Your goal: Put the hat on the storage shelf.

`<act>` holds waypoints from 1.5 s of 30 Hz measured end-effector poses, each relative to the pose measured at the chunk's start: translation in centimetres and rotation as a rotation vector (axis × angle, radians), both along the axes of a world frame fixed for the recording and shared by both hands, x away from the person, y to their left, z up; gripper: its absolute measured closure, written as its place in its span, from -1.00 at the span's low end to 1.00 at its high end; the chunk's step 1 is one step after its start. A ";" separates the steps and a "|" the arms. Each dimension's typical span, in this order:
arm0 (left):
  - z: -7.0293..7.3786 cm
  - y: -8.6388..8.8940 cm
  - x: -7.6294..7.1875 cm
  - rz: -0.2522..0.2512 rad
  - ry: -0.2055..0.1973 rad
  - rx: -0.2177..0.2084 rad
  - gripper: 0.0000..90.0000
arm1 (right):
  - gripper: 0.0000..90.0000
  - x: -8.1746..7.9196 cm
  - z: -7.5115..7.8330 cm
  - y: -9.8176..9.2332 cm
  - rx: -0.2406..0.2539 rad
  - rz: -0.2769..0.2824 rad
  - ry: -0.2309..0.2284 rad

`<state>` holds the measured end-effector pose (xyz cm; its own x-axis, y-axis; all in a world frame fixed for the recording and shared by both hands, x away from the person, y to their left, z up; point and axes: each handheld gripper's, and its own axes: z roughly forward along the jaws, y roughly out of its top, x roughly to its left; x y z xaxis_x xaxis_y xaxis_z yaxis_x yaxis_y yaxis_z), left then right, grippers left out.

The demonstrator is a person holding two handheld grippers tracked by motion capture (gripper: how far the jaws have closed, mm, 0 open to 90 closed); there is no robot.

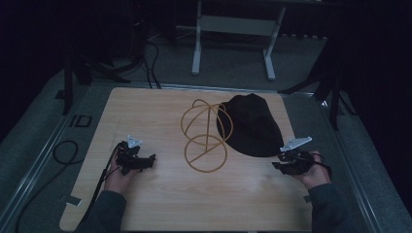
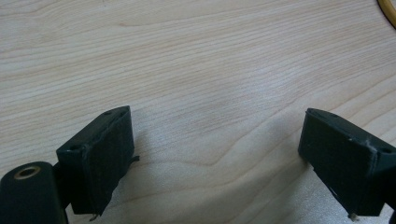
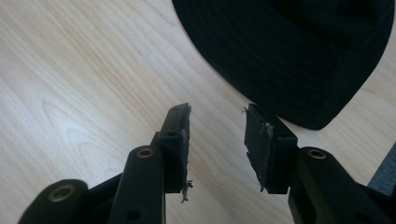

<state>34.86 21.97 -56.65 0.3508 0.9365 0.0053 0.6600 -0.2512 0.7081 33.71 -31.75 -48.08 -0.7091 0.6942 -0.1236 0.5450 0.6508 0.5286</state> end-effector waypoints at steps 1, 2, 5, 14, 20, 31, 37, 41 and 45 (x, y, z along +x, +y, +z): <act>0.0 0.0 0.0 -0.001 0.001 0.001 -0.76 | 0.33 0.1 0.1 0.0 -0.001 0.001 -0.001; 0.0 0.0 0.0 0.000 0.000 0.000 -0.76 | 0.33 0.2 0.2 0.1 -0.002 0.002 -0.004; 0.0 0.0 0.0 0.000 0.000 0.000 -0.76 | 0.30 0.7 0.4 0.1 -0.009 0.001 -0.006; 0.0 0.0 0.0 -0.001 0.001 0.001 -0.76 | 0.24 1.6 1.3 0.3 -0.013 -0.001 -0.002; 0.0 0.0 0.0 -0.001 0.002 0.002 -0.76 | 0.20 2.4 2.1 0.6 -0.008 -0.010 0.001; 0.0 0.0 0.0 -0.001 0.001 0.001 -0.76 | 0.18 3.1 3.2 1.4 -0.048 -0.005 -0.019; 0.0 0.0 0.0 -0.001 0.002 0.002 -0.76 | 0.20 3.8 3.7 1.6 -0.072 -0.017 -0.019; 0.0 0.0 0.0 0.001 0.001 0.000 -0.76 | 0.19 4.4 4.0 1.7 -0.073 -0.023 -0.018; 0.0 0.0 0.0 0.000 0.001 0.000 -0.76 | 0.16 5.0 4.0 2.0 -0.095 -0.020 -0.020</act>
